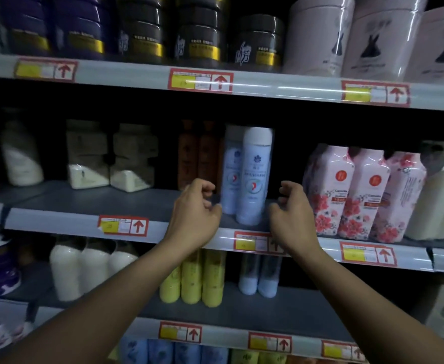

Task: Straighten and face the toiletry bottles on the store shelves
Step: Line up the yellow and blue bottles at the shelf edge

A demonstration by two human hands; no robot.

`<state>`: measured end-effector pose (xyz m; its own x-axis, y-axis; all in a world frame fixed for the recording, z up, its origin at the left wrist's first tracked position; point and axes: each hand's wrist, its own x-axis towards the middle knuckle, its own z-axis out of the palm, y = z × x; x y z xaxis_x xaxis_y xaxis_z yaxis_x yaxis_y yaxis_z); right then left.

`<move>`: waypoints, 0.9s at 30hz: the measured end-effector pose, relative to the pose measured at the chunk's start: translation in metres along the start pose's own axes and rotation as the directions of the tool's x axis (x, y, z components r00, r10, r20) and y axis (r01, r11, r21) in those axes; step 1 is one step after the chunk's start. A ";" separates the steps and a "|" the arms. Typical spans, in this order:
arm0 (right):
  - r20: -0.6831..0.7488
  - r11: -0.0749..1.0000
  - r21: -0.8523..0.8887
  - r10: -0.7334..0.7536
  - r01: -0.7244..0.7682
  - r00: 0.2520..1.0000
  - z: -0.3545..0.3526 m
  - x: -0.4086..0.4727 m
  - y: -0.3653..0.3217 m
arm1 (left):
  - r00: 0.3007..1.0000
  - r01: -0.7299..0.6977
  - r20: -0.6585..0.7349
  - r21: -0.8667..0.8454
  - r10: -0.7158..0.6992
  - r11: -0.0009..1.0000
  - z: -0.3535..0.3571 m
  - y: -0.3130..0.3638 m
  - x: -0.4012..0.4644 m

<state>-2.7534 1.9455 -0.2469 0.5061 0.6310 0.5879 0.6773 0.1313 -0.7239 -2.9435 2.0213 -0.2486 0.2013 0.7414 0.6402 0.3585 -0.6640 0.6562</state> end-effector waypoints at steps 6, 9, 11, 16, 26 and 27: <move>0.049 0.990 0.063 0.124 -0.127 0.991 0.017 0.040 0.018 | 0.995 0.045 0.095 -0.034 -0.041 0.998 0.024 -0.016 0.041; 0.132 0.968 0.178 0.152 -0.175 0.979 0.026 0.061 0.022 | 0.982 0.098 0.176 -0.126 -0.075 0.987 0.036 -0.023 0.060; 0.184 0.958 0.244 0.108 -0.152 0.977 0.030 0.071 0.022 | 0.974 0.111 0.217 -0.216 -0.063 0.970 0.043 -0.027 0.067; 0.248 0.955 0.273 0.045 -0.115 0.968 0.031 0.079 0.031 | 0.974 0.109 0.222 -0.333 -0.034 0.936 0.052 -0.030 0.073; 0.119 0.992 0.121 -0.040 0.025 0.992 0.028 0.072 0.029 | 0.991 0.081 0.124 -0.272 -0.048 0.959 0.050 -0.029 0.073; 0.106 0.994 0.102 -0.053 0.042 0.993 0.027 0.070 0.027 | 0.993 0.081 0.107 -0.257 -0.055 0.963 0.047 -0.029 0.071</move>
<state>-2.7144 2.0133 -0.2349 0.4102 0.7006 0.5839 0.6397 0.2352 -0.7317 -2.8966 2.0984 -0.2410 0.2778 0.7827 0.5570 0.1272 -0.6047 0.7863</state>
